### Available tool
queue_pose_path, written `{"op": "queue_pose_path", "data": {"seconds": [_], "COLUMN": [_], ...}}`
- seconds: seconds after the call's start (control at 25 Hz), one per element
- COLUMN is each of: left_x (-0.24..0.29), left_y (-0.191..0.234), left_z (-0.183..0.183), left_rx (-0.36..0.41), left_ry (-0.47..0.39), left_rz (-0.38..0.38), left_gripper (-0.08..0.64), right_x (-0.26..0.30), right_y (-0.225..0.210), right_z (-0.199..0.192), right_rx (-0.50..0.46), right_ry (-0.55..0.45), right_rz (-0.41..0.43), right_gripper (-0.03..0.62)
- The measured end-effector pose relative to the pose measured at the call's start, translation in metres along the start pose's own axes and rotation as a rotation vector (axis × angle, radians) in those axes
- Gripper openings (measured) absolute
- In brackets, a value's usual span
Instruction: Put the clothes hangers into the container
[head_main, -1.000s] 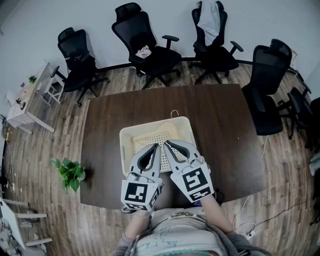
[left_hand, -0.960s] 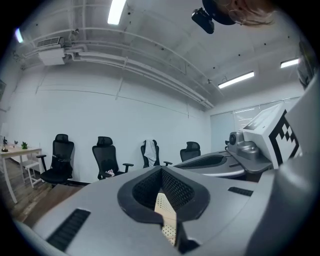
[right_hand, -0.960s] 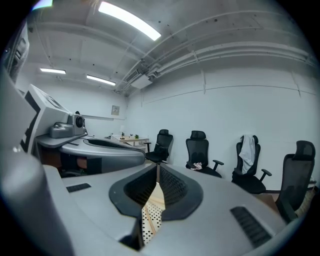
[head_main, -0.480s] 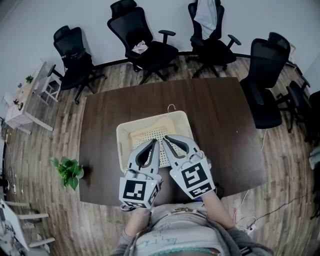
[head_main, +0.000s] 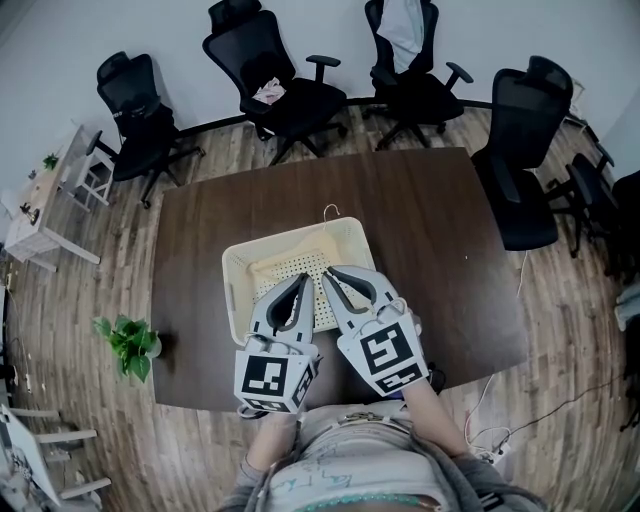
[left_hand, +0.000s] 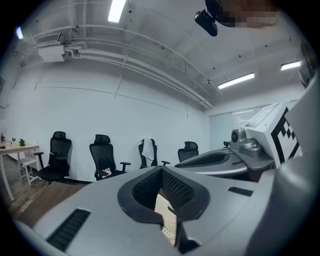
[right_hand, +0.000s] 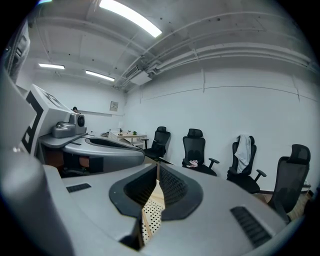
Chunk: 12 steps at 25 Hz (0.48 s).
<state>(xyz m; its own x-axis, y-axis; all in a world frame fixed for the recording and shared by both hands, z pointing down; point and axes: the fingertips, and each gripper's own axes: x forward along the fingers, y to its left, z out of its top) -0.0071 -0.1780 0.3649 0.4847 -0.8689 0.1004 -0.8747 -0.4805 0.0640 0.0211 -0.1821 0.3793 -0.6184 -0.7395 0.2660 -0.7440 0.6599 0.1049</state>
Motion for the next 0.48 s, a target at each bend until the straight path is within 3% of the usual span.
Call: {"op": "queue_pose_path", "data": {"seconds": [0.48], "left_x": [0.0014], "left_y": [-0.0067], "left_z": [-0.0020], "left_rx": [0.015], "left_ry": [0.004], "left_rz": [0.008], "left_gripper": [0.011], "right_x": [-0.0027], "right_y": [-0.0010], "right_z": [-0.0075], "right_rx": [-0.003], "right_ry": [0.018], "right_rz": [0.012], "right_gripper": [0.028]}}
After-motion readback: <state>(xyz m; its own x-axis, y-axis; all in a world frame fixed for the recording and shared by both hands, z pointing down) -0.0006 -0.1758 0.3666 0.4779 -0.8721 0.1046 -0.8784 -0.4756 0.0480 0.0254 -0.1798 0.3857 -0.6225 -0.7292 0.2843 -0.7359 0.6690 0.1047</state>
